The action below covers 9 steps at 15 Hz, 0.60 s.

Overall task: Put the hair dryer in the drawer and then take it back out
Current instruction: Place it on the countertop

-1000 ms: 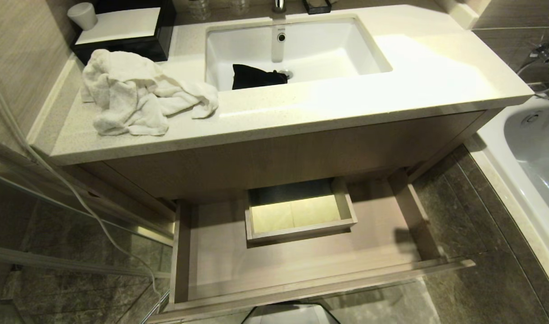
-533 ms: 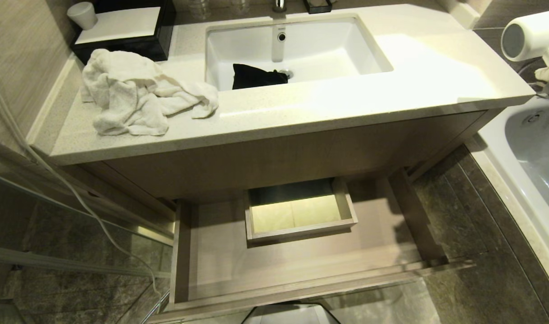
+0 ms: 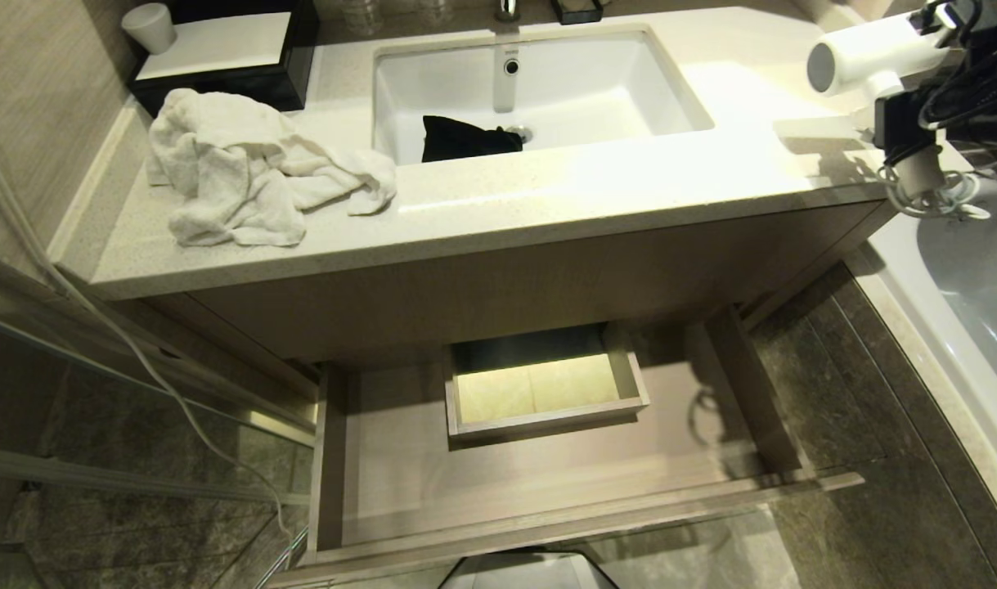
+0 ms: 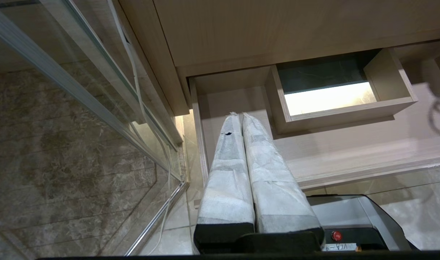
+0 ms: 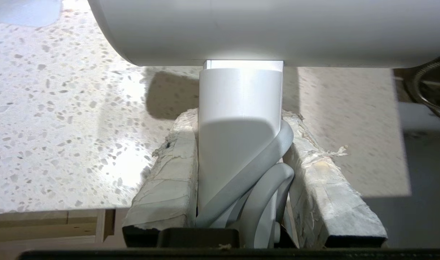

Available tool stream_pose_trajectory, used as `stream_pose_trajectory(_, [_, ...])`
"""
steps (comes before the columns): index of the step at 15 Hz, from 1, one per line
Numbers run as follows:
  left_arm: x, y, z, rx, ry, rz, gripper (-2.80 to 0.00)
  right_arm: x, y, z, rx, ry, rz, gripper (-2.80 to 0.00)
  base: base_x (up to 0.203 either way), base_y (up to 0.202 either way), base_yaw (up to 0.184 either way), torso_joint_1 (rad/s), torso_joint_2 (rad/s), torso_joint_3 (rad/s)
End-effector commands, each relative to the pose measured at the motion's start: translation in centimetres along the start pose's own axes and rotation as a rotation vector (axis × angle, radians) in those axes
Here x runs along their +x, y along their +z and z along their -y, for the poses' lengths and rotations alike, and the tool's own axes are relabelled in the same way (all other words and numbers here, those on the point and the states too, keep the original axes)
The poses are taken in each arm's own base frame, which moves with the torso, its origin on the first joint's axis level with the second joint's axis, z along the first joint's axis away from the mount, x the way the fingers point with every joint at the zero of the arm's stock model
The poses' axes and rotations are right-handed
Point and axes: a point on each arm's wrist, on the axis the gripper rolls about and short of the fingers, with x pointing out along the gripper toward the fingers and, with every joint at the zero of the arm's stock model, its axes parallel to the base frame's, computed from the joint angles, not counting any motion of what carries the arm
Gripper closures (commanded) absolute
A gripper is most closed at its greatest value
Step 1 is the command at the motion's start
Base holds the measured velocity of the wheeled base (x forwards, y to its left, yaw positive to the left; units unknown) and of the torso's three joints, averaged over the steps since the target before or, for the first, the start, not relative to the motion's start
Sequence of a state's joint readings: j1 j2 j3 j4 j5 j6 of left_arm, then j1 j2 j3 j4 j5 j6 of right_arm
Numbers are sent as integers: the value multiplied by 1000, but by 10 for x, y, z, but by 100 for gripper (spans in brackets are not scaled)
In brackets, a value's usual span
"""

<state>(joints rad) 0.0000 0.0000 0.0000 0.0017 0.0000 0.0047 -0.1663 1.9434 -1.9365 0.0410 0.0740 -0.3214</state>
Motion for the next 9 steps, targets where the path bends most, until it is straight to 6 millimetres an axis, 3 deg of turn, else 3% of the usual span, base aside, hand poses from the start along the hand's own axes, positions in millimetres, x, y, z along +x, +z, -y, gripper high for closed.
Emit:
stream_pose_trajectory(1, [0, 0, 0, 0, 0, -1, 0, 33, -27, -14, -8, 95, -18, 0, 0, 0, 0, 0, 0, 0])
stream_pose_trajectory(6, [0, 0, 0, 0, 0, -1, 0, 39, -34, -17, -10, 119, -26, 0, 0, 0, 0, 0, 0, 0])
stream_pose_trajectory(9, [0, 0, 0, 0, 0, -1, 0, 34, -26, -15, -15, 106, 5, 0, 0, 0, 0, 0, 0, 0])
